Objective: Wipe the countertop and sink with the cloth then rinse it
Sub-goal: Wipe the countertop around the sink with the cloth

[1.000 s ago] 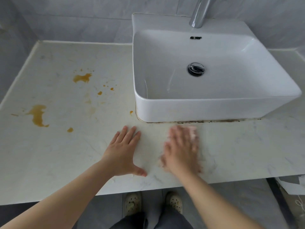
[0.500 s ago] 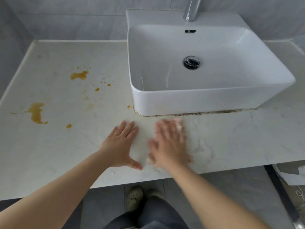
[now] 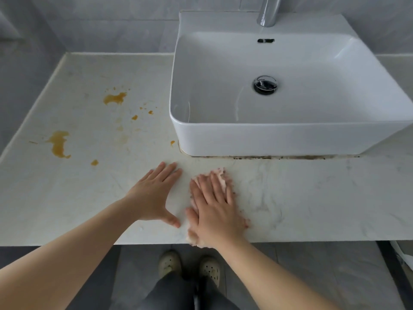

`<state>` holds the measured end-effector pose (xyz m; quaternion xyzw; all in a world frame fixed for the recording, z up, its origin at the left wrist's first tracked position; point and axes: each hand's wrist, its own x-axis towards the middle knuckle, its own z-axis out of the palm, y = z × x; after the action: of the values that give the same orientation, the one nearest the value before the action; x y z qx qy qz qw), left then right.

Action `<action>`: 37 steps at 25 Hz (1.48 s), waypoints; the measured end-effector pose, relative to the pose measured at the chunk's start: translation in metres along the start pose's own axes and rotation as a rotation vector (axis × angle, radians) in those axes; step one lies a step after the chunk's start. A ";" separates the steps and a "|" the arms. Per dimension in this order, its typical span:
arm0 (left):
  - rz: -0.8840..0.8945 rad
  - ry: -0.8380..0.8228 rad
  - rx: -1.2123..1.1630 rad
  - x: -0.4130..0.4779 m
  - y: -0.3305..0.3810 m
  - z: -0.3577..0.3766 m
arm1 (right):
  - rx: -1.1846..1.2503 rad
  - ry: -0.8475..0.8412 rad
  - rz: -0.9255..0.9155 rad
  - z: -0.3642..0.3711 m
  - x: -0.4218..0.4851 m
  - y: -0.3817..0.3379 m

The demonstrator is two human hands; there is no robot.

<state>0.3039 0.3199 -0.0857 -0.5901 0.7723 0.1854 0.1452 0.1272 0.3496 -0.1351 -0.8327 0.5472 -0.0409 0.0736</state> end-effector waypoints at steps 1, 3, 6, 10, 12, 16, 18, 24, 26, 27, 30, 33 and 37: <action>-0.005 -0.003 -0.010 0.000 0.000 0.000 | -0.020 -0.035 -0.066 -0.005 -0.001 0.002; -0.005 -0.007 -0.022 0.001 -0.001 0.000 | -0.081 -0.019 -0.018 -0.013 -0.004 0.041; -0.004 -0.019 -0.024 0.001 -0.003 0.000 | -0.062 -0.013 0.359 -0.022 -0.008 0.104; 0.023 0.031 -0.046 0.002 -0.008 0.004 | -0.006 0.012 0.428 -0.017 0.004 0.039; 0.036 0.056 -0.057 0.002 -0.012 0.009 | 0.006 -0.002 0.149 -0.006 0.004 -0.006; 0.096 0.119 -0.098 -0.003 -0.020 0.013 | -0.087 0.005 0.190 -0.006 0.012 0.020; 0.115 0.217 -0.102 -0.017 -0.035 0.017 | -0.003 0.031 0.565 -0.013 0.013 0.027; -0.084 0.444 -0.114 -0.064 -0.117 0.056 | -0.063 0.029 0.191 0.007 0.008 -0.081; -0.107 0.415 -0.078 -0.069 -0.129 0.063 | -0.108 0.013 0.182 0.003 0.013 -0.053; -0.106 0.410 -0.061 -0.070 -0.132 0.066 | -0.065 -0.008 0.321 0.001 0.017 -0.035; -0.114 0.430 -0.035 -0.070 -0.133 0.069 | 0.055 0.060 0.717 -0.009 0.036 -0.042; -0.116 0.442 -0.033 -0.068 -0.132 0.068 | 0.052 0.047 0.325 0.014 0.034 -0.104; -0.044 0.441 -0.059 -0.072 -0.147 0.064 | -0.093 0.015 0.147 0.004 0.032 -0.049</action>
<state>0.4652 0.3758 -0.1277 -0.6370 0.7665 0.0710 -0.0405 0.1848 0.3399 -0.1308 -0.7926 0.6086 -0.0163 0.0334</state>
